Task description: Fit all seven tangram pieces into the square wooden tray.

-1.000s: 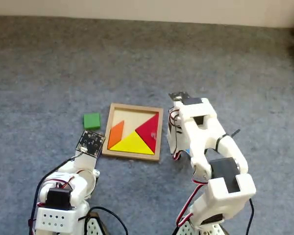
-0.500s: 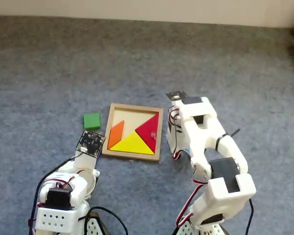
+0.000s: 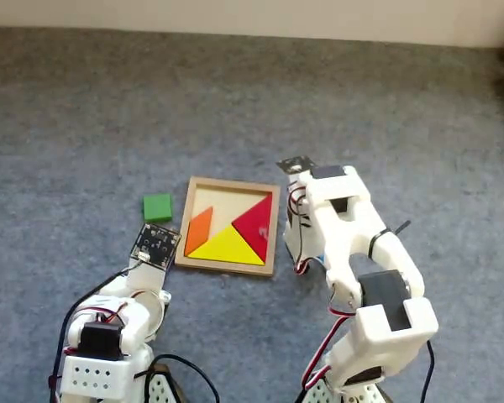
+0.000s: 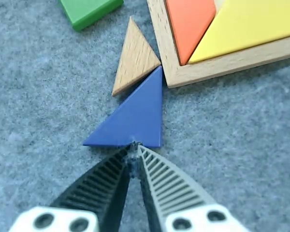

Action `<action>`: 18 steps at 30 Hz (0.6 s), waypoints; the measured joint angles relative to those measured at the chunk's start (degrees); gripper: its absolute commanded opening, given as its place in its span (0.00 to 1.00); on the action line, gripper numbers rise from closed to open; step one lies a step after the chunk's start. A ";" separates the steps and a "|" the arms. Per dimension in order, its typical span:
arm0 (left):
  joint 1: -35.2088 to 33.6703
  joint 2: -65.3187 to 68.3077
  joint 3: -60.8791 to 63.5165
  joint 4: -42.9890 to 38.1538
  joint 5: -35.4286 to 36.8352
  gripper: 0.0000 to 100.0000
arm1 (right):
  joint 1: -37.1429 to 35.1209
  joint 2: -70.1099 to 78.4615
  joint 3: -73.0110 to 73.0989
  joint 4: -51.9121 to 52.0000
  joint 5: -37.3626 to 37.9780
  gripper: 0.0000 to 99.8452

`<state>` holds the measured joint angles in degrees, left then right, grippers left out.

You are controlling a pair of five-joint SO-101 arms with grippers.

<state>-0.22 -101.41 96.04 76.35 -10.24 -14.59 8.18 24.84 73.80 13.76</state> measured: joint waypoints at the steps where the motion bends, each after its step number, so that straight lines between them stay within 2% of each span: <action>1: 0.00 0.00 0.00 0.00 0.00 0.01 | 0.00 0.00 0.00 0.00 0.18 0.26; 7: 0.00 0.00 0.00 0.00 0.00 0.01 | -0.18 0.00 0.00 0.00 0.26 0.16; 18: 0.00 0.00 0.00 0.00 0.00 0.01 | -0.18 0.00 -0.09 2.29 0.26 0.10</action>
<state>-0.22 -101.41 96.04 76.35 -10.24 -14.77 8.18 24.75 76.09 14.02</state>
